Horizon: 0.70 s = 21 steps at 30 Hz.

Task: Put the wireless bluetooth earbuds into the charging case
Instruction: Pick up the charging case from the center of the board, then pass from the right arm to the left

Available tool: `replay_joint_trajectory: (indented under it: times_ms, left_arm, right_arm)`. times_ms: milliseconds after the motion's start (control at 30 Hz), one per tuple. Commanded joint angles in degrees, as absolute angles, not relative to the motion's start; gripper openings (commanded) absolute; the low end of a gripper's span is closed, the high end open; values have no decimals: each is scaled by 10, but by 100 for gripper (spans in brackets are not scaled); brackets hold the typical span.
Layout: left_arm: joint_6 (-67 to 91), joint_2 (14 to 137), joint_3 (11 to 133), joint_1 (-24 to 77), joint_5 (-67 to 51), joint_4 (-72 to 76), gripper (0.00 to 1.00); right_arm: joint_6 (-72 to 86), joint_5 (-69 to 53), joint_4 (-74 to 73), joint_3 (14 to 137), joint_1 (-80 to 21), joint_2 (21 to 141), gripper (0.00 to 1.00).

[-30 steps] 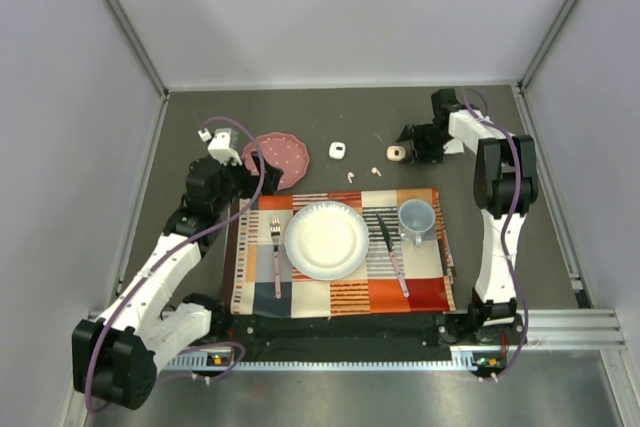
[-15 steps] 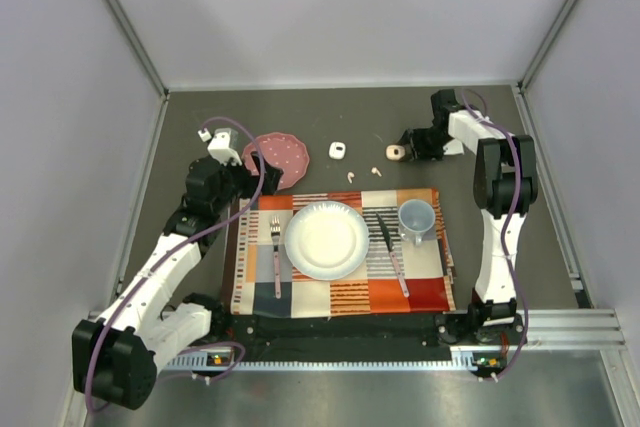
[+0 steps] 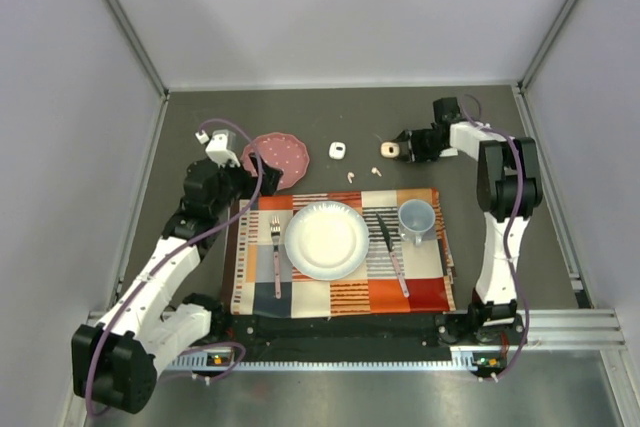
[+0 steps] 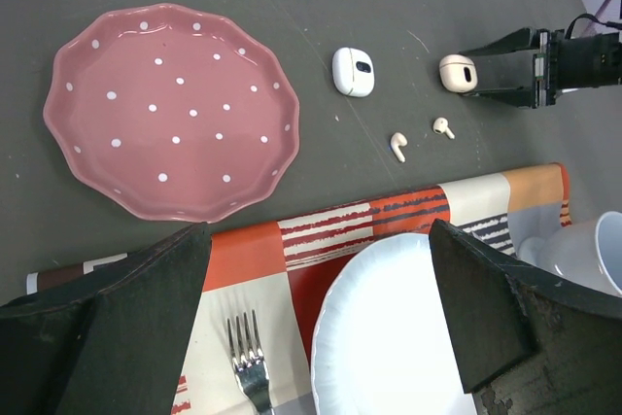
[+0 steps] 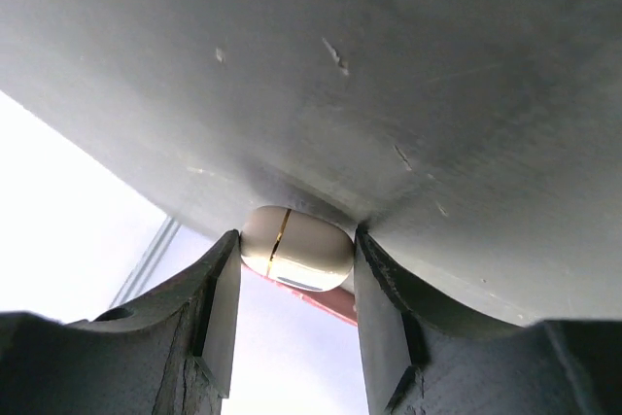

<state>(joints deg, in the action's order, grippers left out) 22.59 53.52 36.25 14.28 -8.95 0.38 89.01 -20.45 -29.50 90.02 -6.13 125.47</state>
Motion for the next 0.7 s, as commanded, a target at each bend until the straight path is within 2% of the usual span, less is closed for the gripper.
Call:
replay_joint_trajectory:
  times_ms: [0,100,500,667]
  left_arm:
    - [230,519,357,139,-105,49,99]
    - [230,515,354,138,-117,59,99]
    - [252,495,316,139,-185,152,99]
    - [268,477,289,138,-218,231,99]
  right_arm:
    - [904,-234,-30,782,-63,1209,0]
    - [908,-208,75,722,-63,1164,0]
    - [813,-178,83,687,-71,994,0]
    - [796,-142,104,639,-110,902,0]
